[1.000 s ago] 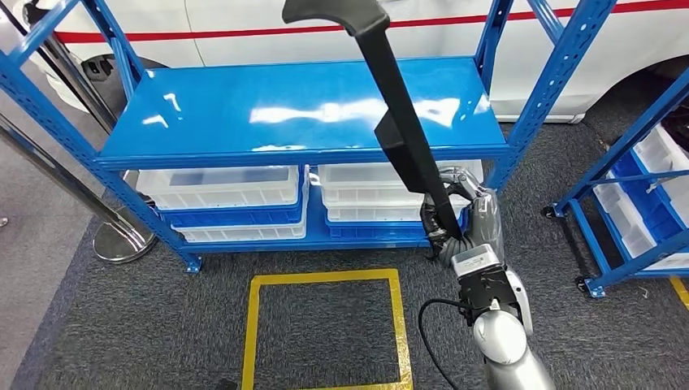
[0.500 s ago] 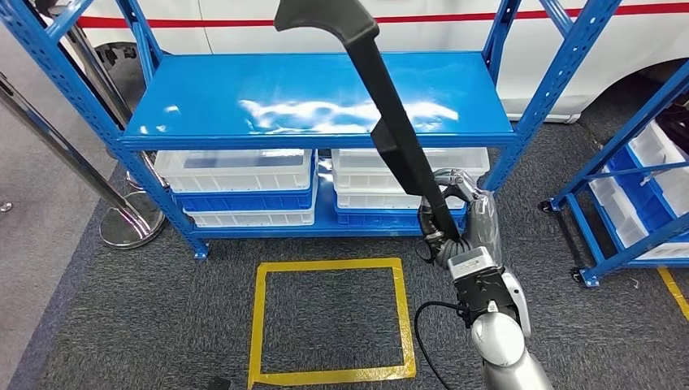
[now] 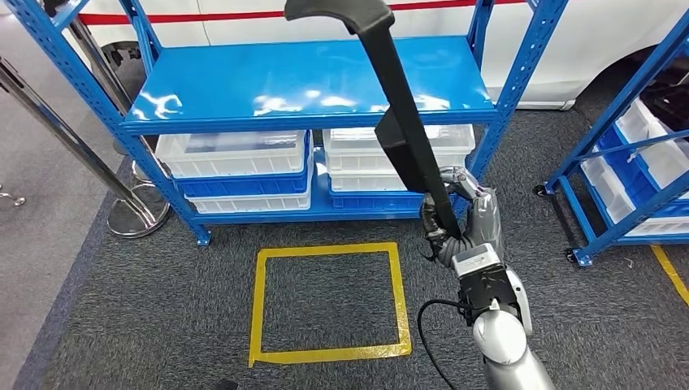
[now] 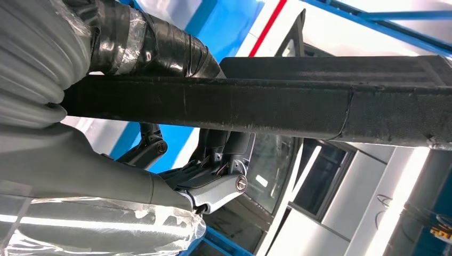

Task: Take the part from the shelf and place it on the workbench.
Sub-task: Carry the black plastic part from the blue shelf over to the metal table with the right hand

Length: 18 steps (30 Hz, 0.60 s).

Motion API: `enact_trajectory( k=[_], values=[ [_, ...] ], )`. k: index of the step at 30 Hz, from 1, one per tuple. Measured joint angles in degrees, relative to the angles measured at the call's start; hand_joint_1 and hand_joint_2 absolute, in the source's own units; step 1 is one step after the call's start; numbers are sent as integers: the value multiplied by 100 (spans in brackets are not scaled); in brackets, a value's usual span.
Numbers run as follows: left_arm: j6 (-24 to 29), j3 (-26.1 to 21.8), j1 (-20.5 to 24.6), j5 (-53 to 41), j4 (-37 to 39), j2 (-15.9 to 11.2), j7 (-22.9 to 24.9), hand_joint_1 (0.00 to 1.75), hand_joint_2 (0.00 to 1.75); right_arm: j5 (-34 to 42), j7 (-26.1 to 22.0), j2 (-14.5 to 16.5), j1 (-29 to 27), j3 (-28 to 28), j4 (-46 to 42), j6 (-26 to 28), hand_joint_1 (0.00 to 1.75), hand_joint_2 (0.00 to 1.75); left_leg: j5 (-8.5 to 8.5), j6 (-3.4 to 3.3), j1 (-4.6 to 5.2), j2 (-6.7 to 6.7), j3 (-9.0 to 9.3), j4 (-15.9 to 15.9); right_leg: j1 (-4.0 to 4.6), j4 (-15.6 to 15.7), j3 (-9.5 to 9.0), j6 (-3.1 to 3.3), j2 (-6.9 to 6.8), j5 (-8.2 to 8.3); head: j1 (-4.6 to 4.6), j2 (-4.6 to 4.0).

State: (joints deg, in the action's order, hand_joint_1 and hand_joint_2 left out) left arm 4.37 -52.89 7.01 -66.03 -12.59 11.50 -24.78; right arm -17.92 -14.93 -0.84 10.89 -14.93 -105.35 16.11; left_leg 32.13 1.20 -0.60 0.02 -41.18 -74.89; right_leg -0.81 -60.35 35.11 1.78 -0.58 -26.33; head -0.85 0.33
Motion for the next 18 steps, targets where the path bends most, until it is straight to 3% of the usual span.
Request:
enact_trajectory(
  k=[1,3,5,6,8,9,10,11,13,14,15,16,17,18],
  values=[
    [0,0,1,0,0,0,1,0,175,1,0,1,1,0,0,0,175,175,-148,3,-12,0,150,71,3,-5,83,-8,-2,61,0,0],
    [0,0,15,1,0,1,5,0,175,7,0,2,2,0,-2,0,175,175,-344,-31,-17,-6,710,725,6,-9,220,-39,3,182,-1,0],
    [1,0,37,4,0,2,7,0,175,11,1,5,9,0,-4,0,175,175,-262,-90,20,-17,1230,1496,-4,10,286,-101,2,299,1,0],
    [1,0,45,5,0,2,8,0,175,13,2,8,12,0,-5,0,175,175,-208,-121,53,-21,1341,1711,-19,34,296,-140,-2,358,2,0],
    [2,-1,39,7,0,1,9,0,175,15,3,9,11,0,-3,0,175,175,-311,-197,89,-14,1329,1836,-53,91,306,-221,-6,456,2,0],
    [2,-1,35,7,0,0,11,0,175,16,3,9,4,0,-3,1,175,175,-389,-248,93,0,1299,1882,-60,67,337,-244,1,398,2,0],
    [2,-2,32,7,0,-1,13,0,175,16,4,8,-2,0,-2,1,175,175,-474,-306,88,16,1249,1915,-59,-47,389,-254,9,227,3,0],
    [2,-2,31,7,0,-1,14,0,175,16,4,8,-7,0,-2,2,175,175,-553,-350,82,30,1186,1933,-55,-269,462,-251,17,-43,5,0],
    [2,-1,32,7,0,-1,15,0,175,17,4,8,-12,0,-1,2,175,175,-677,-396,103,39,1011,1913,-45,-940,614,-244,34,-592,5,0],
    [2,0,31,7,0,0,15,0,175,17,5,8,-15,0,-1,2,175,175,-736,-394,111,42,915,1894,-40,-1250,649,-246,40,-695,5,0],
    [1,0,29,7,0,0,15,0,175,17,6,8,-17,0,0,2,175,175,-795,-390,117,44,810,1865,-36,-1438,625,-248,45,-654,5,0],
    [1,0,27,7,0,1,15,0,175,17,7,8,-16,0,0,2,175,175,-850,-380,119,47,697,1827,-36,-1456,519,-248,46,-508,5,0],
    [0,0,26,7,0,2,15,0,175,17,8,8,-15,0,0,2,175,175,-897,-365,118,48,585,1777,-37,-1291,321,-243,44,-340,5,0],
    [0,0,26,7,0,3,15,0,175,17,9,8,-10,0,-1,2,175,175,-935,-346,117,48,482,1716,-39,-977,56,-234,41,-275,5,0]
  ],
)
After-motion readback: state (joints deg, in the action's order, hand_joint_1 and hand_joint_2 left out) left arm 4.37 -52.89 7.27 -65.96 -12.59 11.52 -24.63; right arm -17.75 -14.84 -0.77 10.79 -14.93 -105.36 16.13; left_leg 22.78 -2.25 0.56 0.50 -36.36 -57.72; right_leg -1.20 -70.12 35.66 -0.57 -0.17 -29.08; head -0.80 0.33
